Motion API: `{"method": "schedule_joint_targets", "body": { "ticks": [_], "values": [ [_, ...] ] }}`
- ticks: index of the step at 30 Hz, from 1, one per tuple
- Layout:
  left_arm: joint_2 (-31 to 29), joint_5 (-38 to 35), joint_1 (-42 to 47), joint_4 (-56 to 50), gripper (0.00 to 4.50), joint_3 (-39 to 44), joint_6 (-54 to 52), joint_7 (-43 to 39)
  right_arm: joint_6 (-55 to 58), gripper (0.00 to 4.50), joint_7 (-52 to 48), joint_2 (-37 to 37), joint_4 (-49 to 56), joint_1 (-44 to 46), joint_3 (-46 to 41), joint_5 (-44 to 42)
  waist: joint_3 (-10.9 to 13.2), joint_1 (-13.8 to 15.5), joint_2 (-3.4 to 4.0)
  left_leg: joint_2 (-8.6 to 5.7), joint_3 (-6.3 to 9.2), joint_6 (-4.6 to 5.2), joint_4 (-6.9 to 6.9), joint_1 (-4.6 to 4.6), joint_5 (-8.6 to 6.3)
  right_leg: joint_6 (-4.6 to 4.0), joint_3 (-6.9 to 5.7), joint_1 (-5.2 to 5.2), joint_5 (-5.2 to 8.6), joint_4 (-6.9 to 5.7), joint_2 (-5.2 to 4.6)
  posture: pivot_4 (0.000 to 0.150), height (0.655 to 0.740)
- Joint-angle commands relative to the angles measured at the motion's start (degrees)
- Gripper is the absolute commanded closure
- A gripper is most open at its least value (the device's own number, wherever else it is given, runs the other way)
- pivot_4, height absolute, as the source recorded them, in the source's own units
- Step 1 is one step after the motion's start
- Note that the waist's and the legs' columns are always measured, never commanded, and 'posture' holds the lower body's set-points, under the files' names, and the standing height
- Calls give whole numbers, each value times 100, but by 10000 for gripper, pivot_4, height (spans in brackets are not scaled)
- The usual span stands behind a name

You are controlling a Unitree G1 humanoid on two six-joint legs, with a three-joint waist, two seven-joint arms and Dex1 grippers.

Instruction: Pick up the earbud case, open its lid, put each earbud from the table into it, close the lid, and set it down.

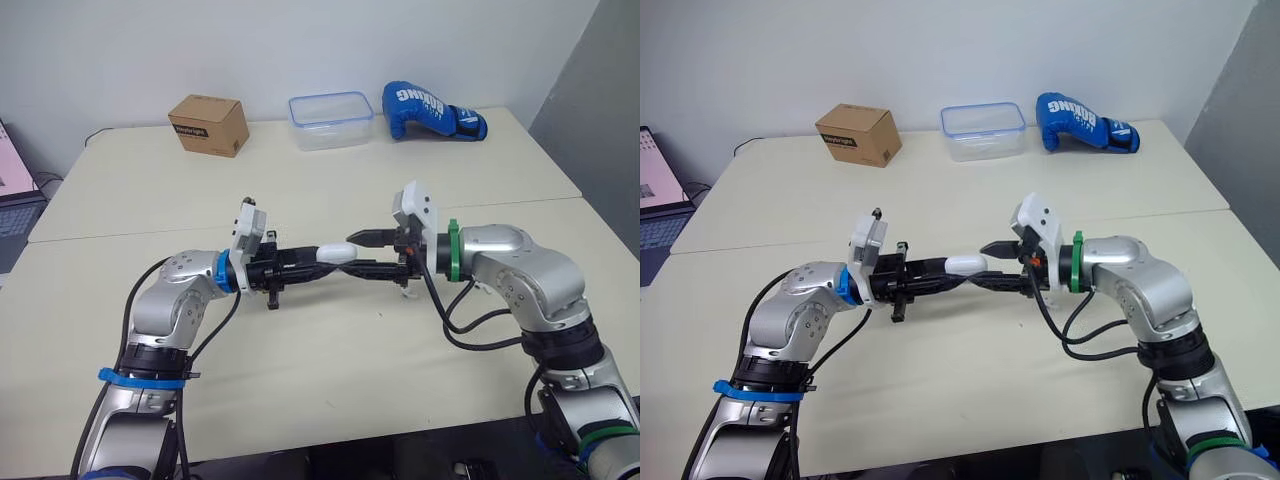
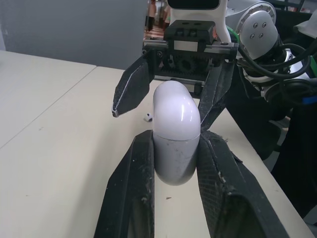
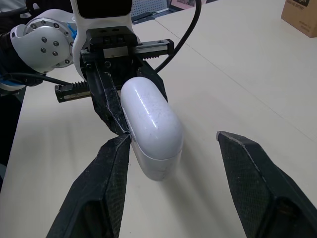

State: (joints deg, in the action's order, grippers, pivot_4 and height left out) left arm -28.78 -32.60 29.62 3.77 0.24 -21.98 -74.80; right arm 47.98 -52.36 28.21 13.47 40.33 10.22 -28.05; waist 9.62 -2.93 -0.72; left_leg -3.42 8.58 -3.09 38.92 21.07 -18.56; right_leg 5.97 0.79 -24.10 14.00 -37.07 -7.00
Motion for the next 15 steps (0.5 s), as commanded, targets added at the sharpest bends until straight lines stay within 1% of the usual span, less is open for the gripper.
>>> {"method": "schedule_joint_targets", "body": {
  "ticks": [1,15],
  "values": [
    [14,-72,3,-303,36757,-94,59,-106,-127,16429,125,-83,35,254,-121,-9,0,0,0,0,0,0,0,0,0,0,0,0,0,0,0,1500,7307],
    [-51,-36,-114,-345,36757,-105,111,-94,-226,16429,180,-231,-122,399,-200,-60,0,-6,0,0,1,0,-1,-1,0,0,0,0,0,-1,0,1500,7307]
  ]
}}
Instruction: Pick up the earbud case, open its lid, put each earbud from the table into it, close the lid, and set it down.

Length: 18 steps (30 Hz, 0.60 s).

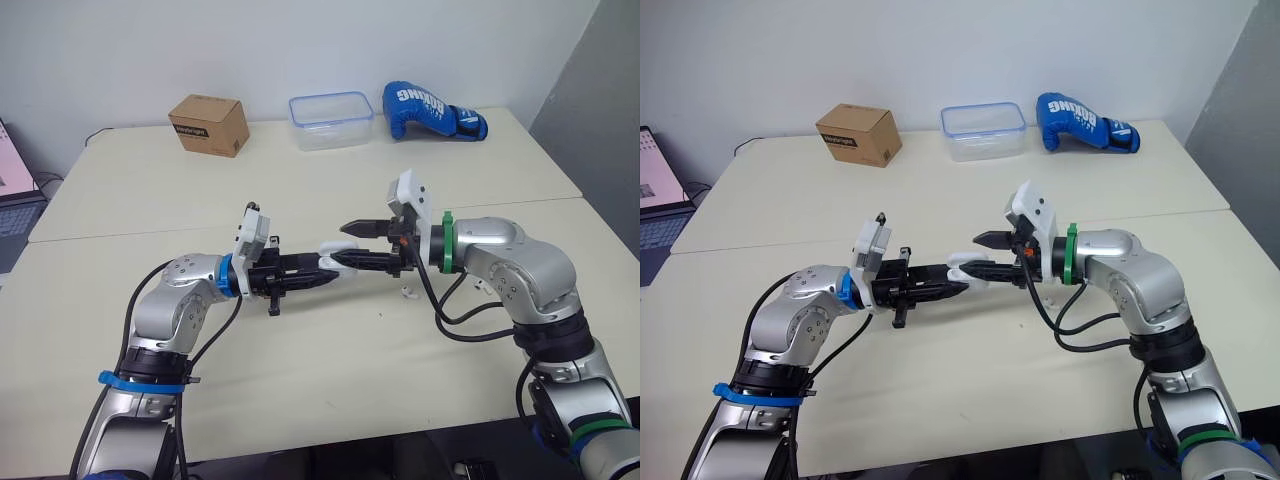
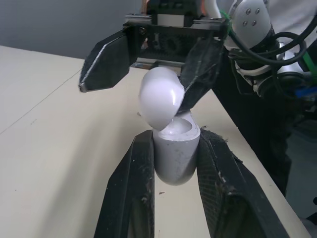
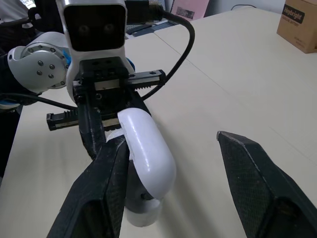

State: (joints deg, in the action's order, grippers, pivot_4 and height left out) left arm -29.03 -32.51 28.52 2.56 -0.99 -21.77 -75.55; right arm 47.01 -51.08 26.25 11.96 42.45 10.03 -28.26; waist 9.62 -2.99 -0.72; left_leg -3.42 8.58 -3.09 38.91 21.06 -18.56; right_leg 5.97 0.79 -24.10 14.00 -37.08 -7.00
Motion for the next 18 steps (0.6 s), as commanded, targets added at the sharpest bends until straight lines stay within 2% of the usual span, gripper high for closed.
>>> {"method": "schedule_joint_targets", "body": {
  "ticks": [1,9,14,18],
  "values": [
    [-23,-41,-12,-235,36757,13,90,-13,-141,16429,70,-46,-6,207,-192,-39,0,-1,0,0,0,0,0,0,0,0,0,0,0,0,0,1500,7307],
    [6,4,-22,-178,36757,89,187,101,-68,16429,-45,37,27,262,-222,-202,0,-5,0,0,0,0,-1,0,0,0,0,0,0,1,0,1500,7307],
    [-23,105,76,51,36757,245,488,242,306,16429,-629,645,129,586,-431,-631,0,10,0,-1,-1,0,-1,1,0,0,1,1,0,3,-1,1500,7307],
    [-181,96,185,240,36757,370,608,159,277,16429,-1254,1540,-196,962,-191,-328,0,18,0,0,0,0,-3,0,0,0,-3,1,0,3,0,1500,7307]
  ]
}}
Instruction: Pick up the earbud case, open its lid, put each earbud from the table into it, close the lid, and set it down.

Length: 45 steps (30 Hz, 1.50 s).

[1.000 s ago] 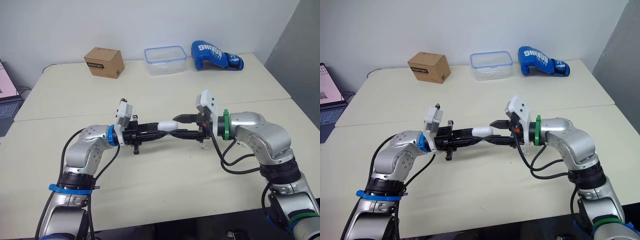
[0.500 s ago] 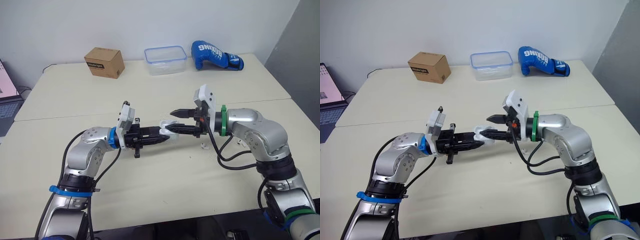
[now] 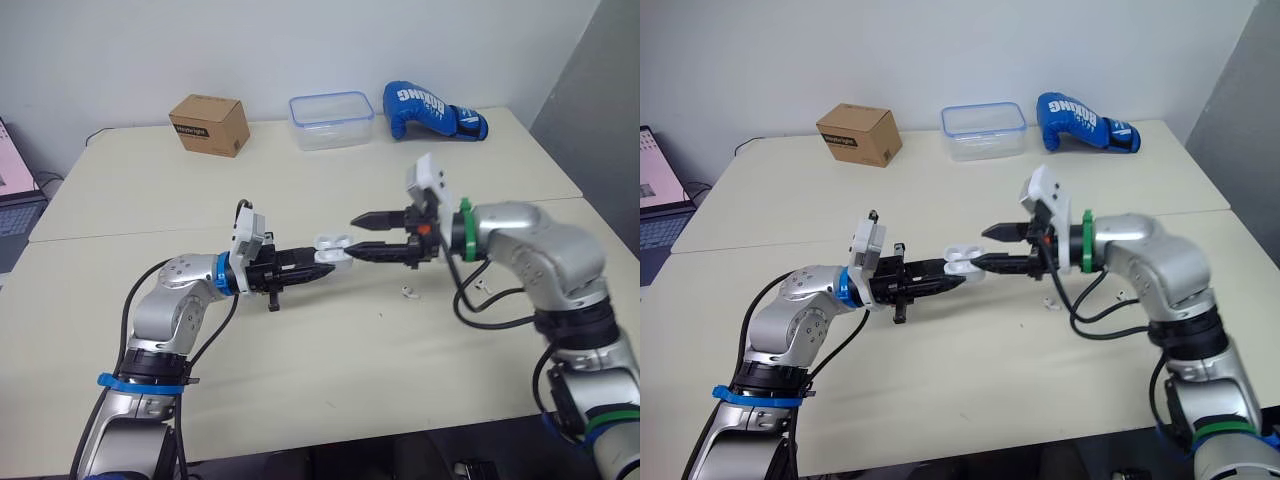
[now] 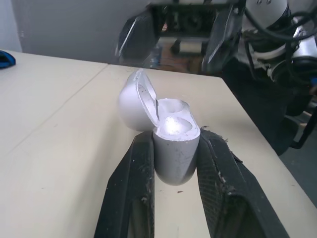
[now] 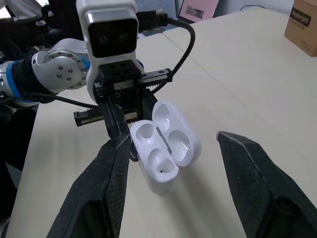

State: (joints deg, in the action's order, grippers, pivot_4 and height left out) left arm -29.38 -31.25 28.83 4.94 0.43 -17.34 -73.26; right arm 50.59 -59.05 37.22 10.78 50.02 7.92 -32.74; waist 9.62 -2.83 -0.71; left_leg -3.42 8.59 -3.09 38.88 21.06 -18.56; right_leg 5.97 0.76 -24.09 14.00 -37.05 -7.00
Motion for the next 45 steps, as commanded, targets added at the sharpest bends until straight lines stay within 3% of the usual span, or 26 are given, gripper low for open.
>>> {"method": "schedule_joint_targets", "body": {
  "ticks": [1,6,12,26,44,45],
  "values": [
    [-164,-29,181,39,36757,233,188,-80,-174,16429,-594,627,-153,223,131,243,0,3,-1,0,0,0,-1,0,0,0,-1,1,0,3,1,1500,7307],
    [-190,-31,290,44,36757,197,273,-137,-927,16429,-1343,1418,-602,188,1108,1275,-1,-6,-1,0,-11,1,-1,0,-1,1,3,2,0,5,0,1500,7307],
    [-112,-31,296,-61,36757,159,287,-73,-1380,16429,-1480,1191,-1224,24,1685,1968,-1,-9,-2,2,-12,1,0,0,0,1,4,0,0,4,0,1500,7307],
    [-123,-118,155,-395,36757,171,79,6,-1775,16429,-1290,691,-1623,-644,1836,2743,-1,12,-2,0,-9,-1,1,1,0,1,4,-2,0,4,-2,1500,7307],
    [-92,-95,96,-493,36757,136,5,62,-1779,16429,-1132,435,-1887,-804,1756,3044,-1,12,-2,0,-8,-1,2,0,0,0,3,1,0,4,-2,1500,7307],
    [-92,-95,95,-494,36757,134,2,62,-1777,20117,-1120,431,-1891,-807,1756,3054,-1,11,-2,0,-8,-1,2,-1,0,0,3,1,0,4,-2,1500,7307]
  ]
}}
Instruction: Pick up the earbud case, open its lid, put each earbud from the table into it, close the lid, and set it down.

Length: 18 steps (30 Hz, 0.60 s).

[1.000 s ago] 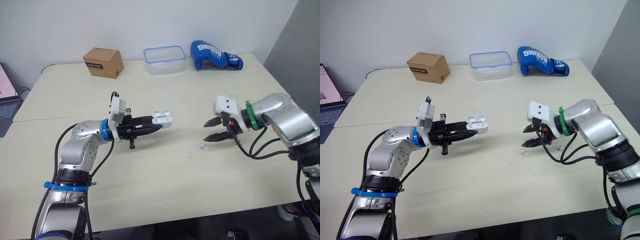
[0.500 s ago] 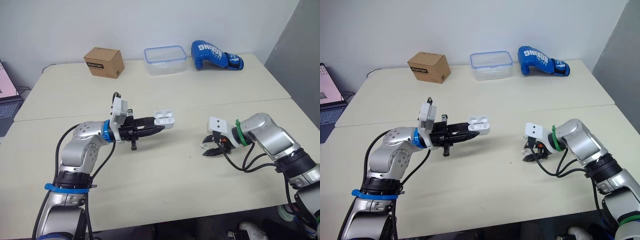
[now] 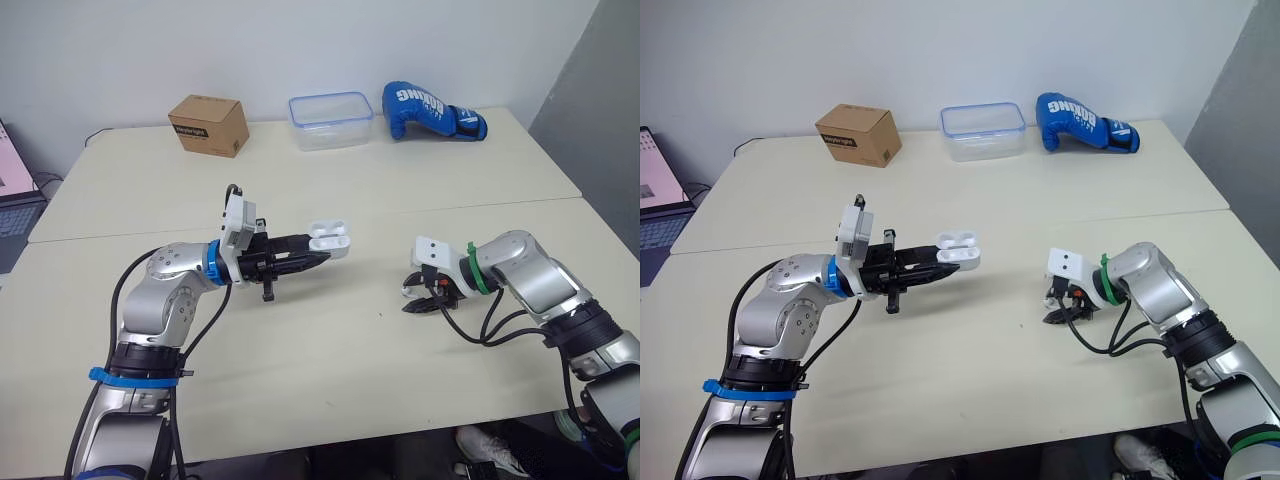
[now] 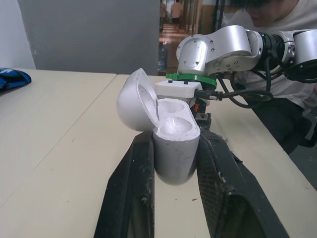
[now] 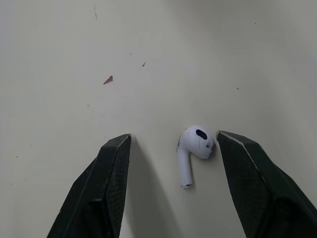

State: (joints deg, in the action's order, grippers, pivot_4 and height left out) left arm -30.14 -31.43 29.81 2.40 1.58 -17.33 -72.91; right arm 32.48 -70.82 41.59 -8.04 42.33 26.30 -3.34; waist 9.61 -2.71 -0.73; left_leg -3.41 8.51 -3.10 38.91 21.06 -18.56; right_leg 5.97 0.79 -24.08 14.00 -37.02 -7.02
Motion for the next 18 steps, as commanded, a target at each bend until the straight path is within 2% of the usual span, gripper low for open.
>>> {"method": "schedule_joint_targets", "body": {
  "ticks": [1,6,7,13,18],
  "values": [
    [-16,-76,-3,-242,36757,16,1,27,29,22443,65,-7,-15,-41,-84,124,0,0,0,0,0,0,0,0,0,0,0,0,0,0,0,1500,7307],
    [-18,-73,-3,-252,36757,5,-13,28,18,39604,77,7,-25,-59,-103,151,0,-1,0,0,0,0,0,0,0,0,0,0,0,2,0,1500,7307],
    [-20,-74,-3,-252,36757,5,-14,24,22,40956,81,8,-21,-61,-104,155,0,0,0,0,0,0,0,0,0,0,0,0,0,1,0,1500,7307],
    [-18,-64,3,-253,36757,-12,-19,24,-11,40951,-5,123,110,-83,-135,138,0,-1,0,0,0,0,0,0,0,0,0,1,0,1,0,1500,7307],
    [1,-45,27,-220,36757,-47,-2,1,-443,40951,-627,693,355,41,-110,197,0,19,0,-2,-1,0,0,1,0,0,0,0,0,2,-1,1500,7307]
  ]
}}
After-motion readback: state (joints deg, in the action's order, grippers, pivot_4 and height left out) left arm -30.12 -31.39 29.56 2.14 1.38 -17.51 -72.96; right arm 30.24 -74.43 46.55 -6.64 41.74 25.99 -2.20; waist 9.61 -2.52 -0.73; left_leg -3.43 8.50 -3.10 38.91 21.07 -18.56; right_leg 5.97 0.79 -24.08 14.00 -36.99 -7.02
